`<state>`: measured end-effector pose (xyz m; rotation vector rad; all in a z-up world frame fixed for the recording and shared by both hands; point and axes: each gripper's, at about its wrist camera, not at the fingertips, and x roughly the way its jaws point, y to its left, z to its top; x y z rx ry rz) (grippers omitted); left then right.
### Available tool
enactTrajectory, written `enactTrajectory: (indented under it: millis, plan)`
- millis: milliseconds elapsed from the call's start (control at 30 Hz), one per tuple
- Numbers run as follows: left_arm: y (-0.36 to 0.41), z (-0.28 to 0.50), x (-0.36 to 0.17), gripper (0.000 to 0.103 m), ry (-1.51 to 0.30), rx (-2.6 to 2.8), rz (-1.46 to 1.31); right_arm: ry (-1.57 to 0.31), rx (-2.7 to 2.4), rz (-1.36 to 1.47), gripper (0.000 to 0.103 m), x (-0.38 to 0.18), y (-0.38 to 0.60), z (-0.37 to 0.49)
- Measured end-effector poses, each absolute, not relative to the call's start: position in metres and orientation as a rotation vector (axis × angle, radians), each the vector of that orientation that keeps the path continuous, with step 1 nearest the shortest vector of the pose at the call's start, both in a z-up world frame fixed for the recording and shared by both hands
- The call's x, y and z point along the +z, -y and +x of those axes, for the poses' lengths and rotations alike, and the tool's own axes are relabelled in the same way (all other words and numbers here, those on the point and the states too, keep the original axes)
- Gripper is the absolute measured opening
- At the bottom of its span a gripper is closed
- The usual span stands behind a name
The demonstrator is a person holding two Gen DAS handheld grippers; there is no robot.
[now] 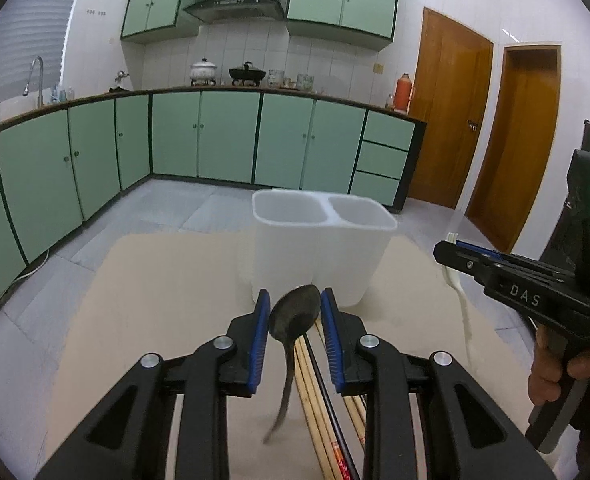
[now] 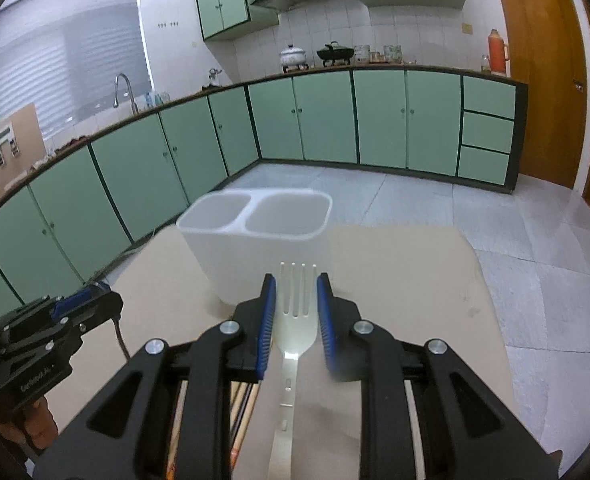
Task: Organize utensils
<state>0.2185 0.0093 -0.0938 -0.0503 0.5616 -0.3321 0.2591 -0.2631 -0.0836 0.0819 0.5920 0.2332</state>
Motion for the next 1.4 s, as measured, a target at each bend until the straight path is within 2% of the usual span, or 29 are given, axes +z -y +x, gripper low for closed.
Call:
enactTrajectory:
  millis: [167, 233, 433, 800, 867, 933, 967, 1067, 1200, 1400]
  plan:
    - [-0.013, 0.218, -0.08, 0.023, -0.53, -0.337, -0.079, -0.544, 0.254, 0.12, 0.02, -0.067, 0.272, 0.269]
    - [-0.015, 0.221, -0.07, 0.011, -0.513, -0.344, -0.091, -0.522, 0.259, 0.13, 0.02, -0.06, 0.275, 0.274]
    - [-0.018, 0.235, -0.05, 0.0, -0.487, -0.376, -0.139, -0.49, 0.272, 0.148, 0.02, -0.045, 0.278, 0.288]
    - [-0.013, 0.245, -0.083, 0.001, -0.599, -0.36, -0.116, -0.558, 0.262, 0.171, 0.02, -0.07, 0.279, 0.284]
    - [-0.015, 0.249, -0.092, 0.009, -0.632, -0.355, -0.113, -0.568, 0.258, 0.169, 0.02, -0.075, 0.277, 0.282]
    - [-0.017, 0.251, -0.103, 0.028, -0.666, -0.346, -0.107, -0.585, 0.253, 0.17, 0.02, -0.081, 0.279, 0.281]
    - [-0.018, 0.251, -0.108, 0.032, -0.681, -0.341, -0.109, -0.593, 0.252, 0.171, 0.02, -0.083, 0.279, 0.28]
    - [-0.024, 0.25, -0.126, 0.036, -0.736, -0.316, -0.124, -0.624, 0.246, 0.172, 0.02, -0.094, 0.277, 0.275]
    - [-0.032, 0.249, -0.151, 0.051, -0.811, -0.267, -0.105, -0.675, 0.239, 0.166, 0.02, -0.114, 0.277, 0.266]
    - [-0.047, 0.256, -0.178, 0.051, -0.898, -0.227, -0.156, -0.744, 0.235, 0.171, 0.02, -0.141, 0.273, 0.256]
